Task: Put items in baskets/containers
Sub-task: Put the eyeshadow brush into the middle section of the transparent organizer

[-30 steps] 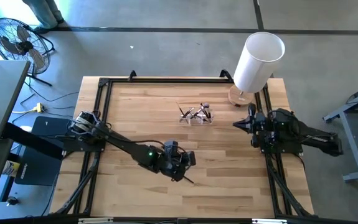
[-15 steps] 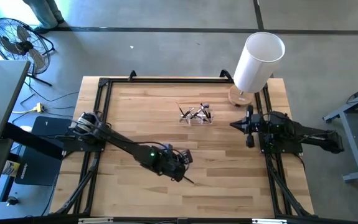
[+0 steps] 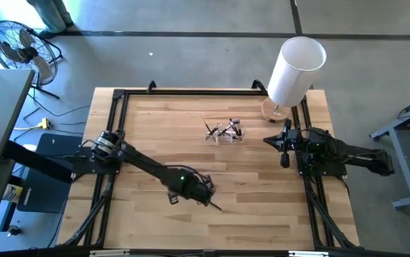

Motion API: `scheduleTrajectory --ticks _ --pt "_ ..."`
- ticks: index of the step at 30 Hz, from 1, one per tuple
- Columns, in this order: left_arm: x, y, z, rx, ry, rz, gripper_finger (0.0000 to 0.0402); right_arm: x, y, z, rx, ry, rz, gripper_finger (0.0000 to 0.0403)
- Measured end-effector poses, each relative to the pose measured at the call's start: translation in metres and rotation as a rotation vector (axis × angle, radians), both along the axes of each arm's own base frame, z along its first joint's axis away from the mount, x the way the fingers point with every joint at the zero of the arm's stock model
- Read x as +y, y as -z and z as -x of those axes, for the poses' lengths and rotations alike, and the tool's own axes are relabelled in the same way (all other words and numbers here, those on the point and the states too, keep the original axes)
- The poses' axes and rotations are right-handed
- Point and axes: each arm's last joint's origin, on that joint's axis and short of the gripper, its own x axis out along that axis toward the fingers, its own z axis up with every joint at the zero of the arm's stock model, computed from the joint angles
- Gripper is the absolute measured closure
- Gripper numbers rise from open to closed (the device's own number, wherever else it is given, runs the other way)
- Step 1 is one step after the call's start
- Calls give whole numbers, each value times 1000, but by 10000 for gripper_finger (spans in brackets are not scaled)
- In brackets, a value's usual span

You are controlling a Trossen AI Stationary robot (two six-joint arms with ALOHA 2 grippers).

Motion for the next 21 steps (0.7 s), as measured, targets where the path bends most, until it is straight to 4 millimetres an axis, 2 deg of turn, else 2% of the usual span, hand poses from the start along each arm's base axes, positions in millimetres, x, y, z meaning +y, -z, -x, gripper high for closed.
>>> scheduleTrajectory --ticks 4,9,12,21 --pt "-1 -2 -2 -11 3 20 401 0 0 0 0 0 0 398" --pt "-1 3 -4 -4 -9 17 401 0 0 0 -1 0 0 400" --pt "-1 13 -7 3 -26 27 398 0 0 0 -1 -1 0 397" --pt "-1 19 -11 16 -29 71 356 0 0 0 -1 -1 0 398"
